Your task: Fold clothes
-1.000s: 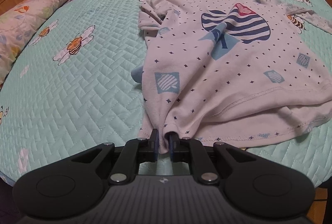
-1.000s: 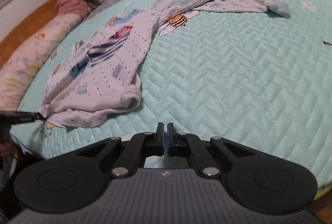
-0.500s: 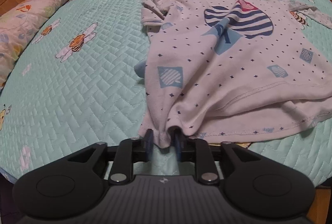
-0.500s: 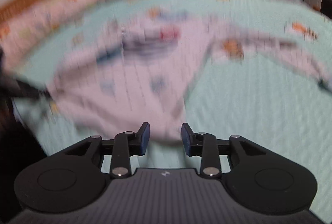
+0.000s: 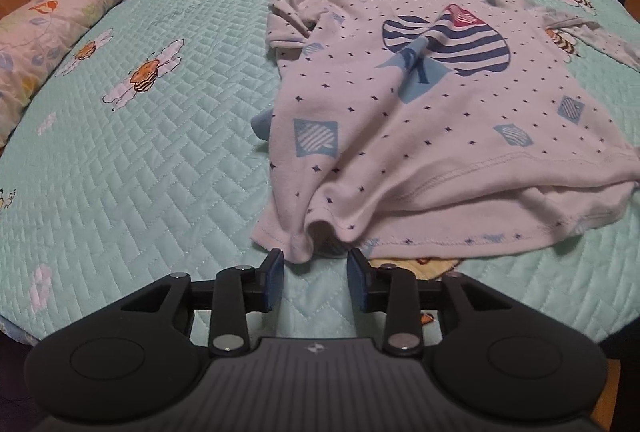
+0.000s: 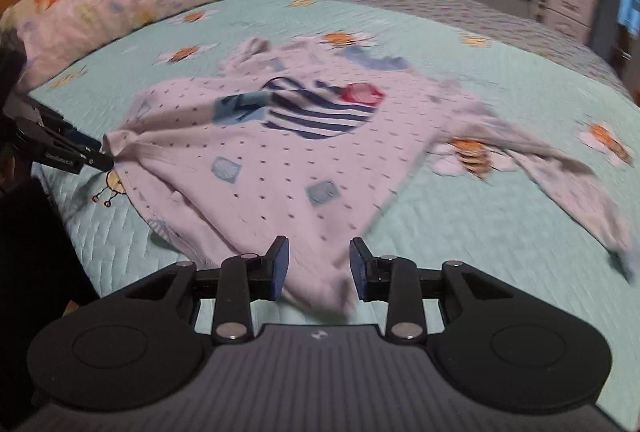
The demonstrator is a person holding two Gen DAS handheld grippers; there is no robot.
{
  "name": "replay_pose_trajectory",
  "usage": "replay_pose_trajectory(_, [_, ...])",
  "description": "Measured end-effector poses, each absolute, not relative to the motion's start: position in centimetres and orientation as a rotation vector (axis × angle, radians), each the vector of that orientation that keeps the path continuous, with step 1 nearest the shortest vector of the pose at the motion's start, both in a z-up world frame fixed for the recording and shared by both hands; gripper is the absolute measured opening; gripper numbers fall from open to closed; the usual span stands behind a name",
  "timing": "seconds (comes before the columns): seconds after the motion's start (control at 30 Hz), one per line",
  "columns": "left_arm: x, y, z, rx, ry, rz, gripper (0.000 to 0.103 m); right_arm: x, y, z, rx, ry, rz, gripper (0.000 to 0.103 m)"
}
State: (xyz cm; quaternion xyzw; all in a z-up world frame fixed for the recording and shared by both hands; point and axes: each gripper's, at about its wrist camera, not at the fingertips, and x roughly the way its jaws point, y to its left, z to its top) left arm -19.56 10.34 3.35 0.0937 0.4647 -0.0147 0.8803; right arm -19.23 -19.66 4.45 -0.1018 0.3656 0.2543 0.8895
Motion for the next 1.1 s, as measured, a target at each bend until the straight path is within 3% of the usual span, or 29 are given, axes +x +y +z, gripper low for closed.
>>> replay_pose_trajectory(0.27, [-19.9, 10.4, 3.5, 0.193, 0.977, -0.045, 0.04, -17.9, -20.3, 2.0, -0.239, 0.874, 0.623, 0.032])
replay_pose_trajectory(0.33, [-19.9, 10.2, 3.5, 0.194, 0.976, -0.049, 0.041, -18.2, -20.3, 2.2, -0.239, 0.875, 0.63, 0.015])
replay_pose_trajectory(0.53, [-20.0, 9.8, 3.7, 0.195, 0.976, -0.064, 0.042, -20.8, -20.2, 3.3, -0.233, 0.794, 0.558, 0.008])
replay_pose_trajectory(0.7, [-20.1, 10.2, 4.2, 0.166, 0.966, -0.07, 0.042, -23.1, -26.2, 4.6, 0.229, 0.739, 0.32, 0.007])
replay_pose_trajectory(0.8, [-20.1, 10.3, 4.3, 0.147, 0.958, -0.081, 0.042, -23.8, -30.7, 2.0, 0.498, 0.79, 0.139, 0.004])
replay_pose_trajectory(0.9, [-20.4, 10.1, 4.3, 0.152, 0.953, -0.091, 0.043, -24.2, -32.5, -0.1, 0.551, 0.826, 0.05, 0.0])
replay_pose_trajectory(1.1, [-20.8, 10.8, 4.0, 0.138, 0.958, -0.086, 0.044, -24.0, -31.1, 1.4, 0.438, 0.8, 0.075, 0.007])
